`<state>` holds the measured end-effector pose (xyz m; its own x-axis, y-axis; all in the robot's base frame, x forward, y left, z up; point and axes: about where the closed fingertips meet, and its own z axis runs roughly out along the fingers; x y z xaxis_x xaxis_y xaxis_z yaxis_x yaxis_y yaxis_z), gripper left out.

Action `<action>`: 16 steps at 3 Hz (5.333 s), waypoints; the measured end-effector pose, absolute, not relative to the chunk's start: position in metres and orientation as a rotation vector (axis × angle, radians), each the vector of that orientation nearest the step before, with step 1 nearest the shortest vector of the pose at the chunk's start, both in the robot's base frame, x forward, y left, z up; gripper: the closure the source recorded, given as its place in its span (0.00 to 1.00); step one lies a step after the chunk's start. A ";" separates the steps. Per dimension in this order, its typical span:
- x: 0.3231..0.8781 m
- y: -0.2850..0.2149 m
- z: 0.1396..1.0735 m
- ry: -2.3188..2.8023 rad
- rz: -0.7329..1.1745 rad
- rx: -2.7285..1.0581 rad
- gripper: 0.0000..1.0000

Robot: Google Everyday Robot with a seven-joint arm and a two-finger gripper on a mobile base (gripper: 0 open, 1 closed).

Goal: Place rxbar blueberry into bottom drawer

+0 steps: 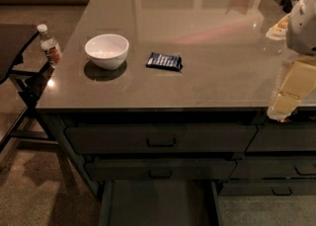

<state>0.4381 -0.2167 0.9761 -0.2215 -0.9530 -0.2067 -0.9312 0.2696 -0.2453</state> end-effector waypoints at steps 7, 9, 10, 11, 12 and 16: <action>0.555 -0.116 0.952 1.991 0.102 -1.654 0.00; 0.599 -0.079 0.914 1.966 0.272 -1.605 0.00; 0.619 -0.069 0.897 1.952 0.338 -1.542 0.00; 0.635 -0.056 0.882 1.938 0.381 -1.511 0.00; 0.661 -0.037 0.864 1.938 0.401 -1.495 0.00; 0.669 -0.036 0.847 1.970 0.404 -1.485 0.42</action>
Offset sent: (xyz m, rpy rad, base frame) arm 0.0593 0.0317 -0.0027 0.1059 -0.0780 0.0263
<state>0.6690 -0.0361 0.8465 -0.1657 -0.7465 -0.6445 -0.9399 0.3174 -0.1260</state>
